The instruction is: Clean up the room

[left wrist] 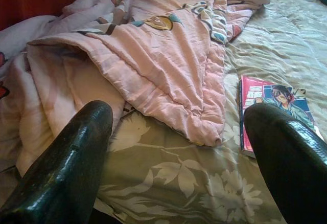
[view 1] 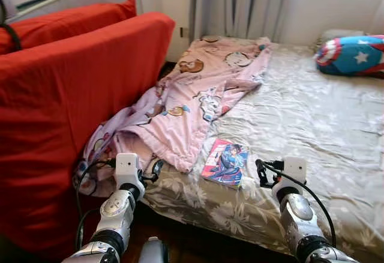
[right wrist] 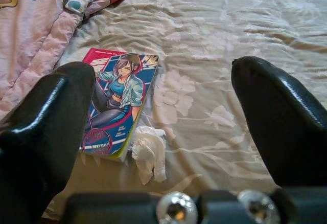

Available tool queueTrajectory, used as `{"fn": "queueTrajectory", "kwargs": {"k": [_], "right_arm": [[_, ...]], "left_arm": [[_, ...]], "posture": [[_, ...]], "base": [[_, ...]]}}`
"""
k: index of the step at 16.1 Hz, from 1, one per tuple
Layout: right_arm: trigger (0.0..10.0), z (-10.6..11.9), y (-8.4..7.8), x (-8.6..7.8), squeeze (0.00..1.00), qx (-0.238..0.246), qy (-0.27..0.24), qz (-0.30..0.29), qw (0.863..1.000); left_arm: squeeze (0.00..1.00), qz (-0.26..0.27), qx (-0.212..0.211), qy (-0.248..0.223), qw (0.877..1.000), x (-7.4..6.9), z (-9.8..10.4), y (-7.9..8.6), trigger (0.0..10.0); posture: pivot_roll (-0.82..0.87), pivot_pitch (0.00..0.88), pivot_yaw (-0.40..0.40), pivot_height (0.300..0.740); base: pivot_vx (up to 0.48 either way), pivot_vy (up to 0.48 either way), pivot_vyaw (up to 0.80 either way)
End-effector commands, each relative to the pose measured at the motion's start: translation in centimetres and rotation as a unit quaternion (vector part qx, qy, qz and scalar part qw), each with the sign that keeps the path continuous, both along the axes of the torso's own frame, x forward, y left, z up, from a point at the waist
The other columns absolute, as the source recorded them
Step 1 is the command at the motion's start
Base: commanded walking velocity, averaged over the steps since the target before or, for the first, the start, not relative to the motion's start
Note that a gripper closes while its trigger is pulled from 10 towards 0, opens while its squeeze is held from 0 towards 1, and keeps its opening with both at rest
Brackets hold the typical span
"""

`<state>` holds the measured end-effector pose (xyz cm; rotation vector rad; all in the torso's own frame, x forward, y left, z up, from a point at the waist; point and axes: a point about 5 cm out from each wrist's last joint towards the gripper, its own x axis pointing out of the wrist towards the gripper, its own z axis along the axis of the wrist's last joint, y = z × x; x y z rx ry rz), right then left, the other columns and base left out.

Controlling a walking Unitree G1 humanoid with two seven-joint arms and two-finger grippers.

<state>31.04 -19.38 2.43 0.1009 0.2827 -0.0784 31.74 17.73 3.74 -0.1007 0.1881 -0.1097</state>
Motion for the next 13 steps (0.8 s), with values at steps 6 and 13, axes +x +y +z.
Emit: {"fn": "queueTrajectory", "kwargs": {"k": [6,13], "right_arm": [[10.0,0.5,1.3,0.7,0.00,0.003,-0.002,0.026,1.000],[10.0,-0.8,1.2,-1.1,0.00,0.015,-0.012,0.019,1.000]], "left_arm": [[0.00,0.022,-0.021,0.008,1.000,-0.6,-0.6,1.1,10.0],[0.00,0.023,-0.026,-0.008,0.999,-1.9,-1.3,0.3,10.0]], "posture": [[0.02,0.000,-0.022,0.645],[0.00,0.000,-0.050,0.645]], "base": [[0.000,0.000,0.00],[0.000,0.000,0.00]]}}
